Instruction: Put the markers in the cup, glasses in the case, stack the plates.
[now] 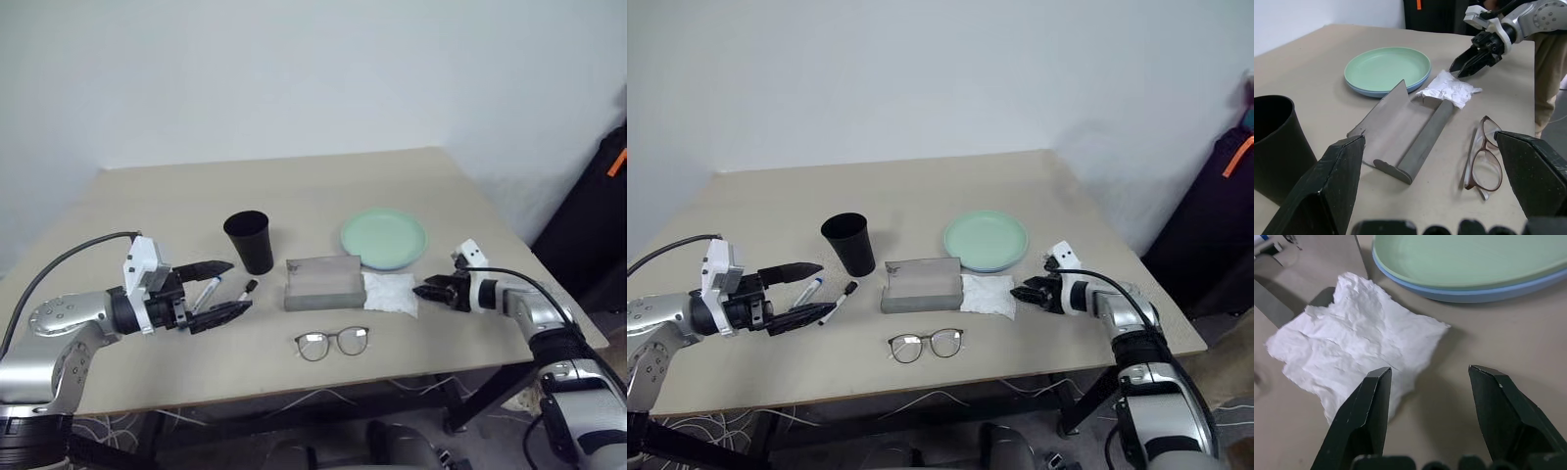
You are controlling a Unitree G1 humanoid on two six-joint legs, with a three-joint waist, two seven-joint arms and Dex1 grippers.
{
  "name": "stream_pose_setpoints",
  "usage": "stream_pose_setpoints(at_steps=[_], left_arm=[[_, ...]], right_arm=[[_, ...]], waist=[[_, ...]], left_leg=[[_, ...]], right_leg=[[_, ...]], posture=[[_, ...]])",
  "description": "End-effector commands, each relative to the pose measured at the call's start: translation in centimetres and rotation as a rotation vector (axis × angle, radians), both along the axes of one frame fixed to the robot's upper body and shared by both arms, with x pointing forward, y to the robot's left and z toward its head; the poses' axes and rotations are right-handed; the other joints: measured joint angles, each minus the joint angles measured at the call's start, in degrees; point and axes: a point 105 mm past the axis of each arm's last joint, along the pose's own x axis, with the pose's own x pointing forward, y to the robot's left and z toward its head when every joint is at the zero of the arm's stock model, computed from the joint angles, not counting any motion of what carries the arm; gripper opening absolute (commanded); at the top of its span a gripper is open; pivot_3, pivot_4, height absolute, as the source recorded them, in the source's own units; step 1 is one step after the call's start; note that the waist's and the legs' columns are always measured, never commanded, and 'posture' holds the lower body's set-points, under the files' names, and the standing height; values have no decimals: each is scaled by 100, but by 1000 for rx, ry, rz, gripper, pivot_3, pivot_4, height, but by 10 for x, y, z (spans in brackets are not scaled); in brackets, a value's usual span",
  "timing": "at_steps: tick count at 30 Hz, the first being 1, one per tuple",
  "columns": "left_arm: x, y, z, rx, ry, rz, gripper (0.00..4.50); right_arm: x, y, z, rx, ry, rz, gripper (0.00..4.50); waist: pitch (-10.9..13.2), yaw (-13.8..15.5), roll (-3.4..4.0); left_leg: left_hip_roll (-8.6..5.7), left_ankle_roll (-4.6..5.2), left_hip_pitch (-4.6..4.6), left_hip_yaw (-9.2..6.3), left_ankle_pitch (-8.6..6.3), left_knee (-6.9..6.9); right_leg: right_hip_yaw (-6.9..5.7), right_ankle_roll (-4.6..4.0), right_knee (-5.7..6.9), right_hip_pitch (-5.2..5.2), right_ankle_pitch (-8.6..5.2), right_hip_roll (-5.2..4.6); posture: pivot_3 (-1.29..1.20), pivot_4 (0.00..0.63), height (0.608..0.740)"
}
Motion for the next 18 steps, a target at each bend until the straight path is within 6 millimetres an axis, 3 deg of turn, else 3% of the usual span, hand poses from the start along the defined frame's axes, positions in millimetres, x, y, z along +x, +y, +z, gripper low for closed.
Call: stream_pose_setpoints(at_steps=[1,8,15,18], left_arm=[[2,-3,8,5,-43,-5,4500],[4,-3,7,4,-43,5,4500],[5,-3,7,7,-49,13,4500],[5,-2,7,10,-51,17,4500]], right_arm=[[13,9,21,44,-67,23,2704],[20,30,15,80,-48,34,2704],[23,39,7,73,-28,35,2704],[23,39,7,69,-32,42,1738]], waist=[[0,1,0],[-1,3,-1],[-3,2,-2],[-4,1,-2]], left_leg=[[0,0,2,3,0,1],[-1,-1,49,32,0,5],[-15,-5,93,45,-1,1],[-25,-12,93,44,-5,1]], right_leg=[[1,0,2,-1,0,0],[30,-1,35,1,0,0],[72,-3,65,2,2,3],[81,-3,88,5,2,2]], posture=[[0,0,726],[0,0,726],[0,0,726],[0,0,726]])
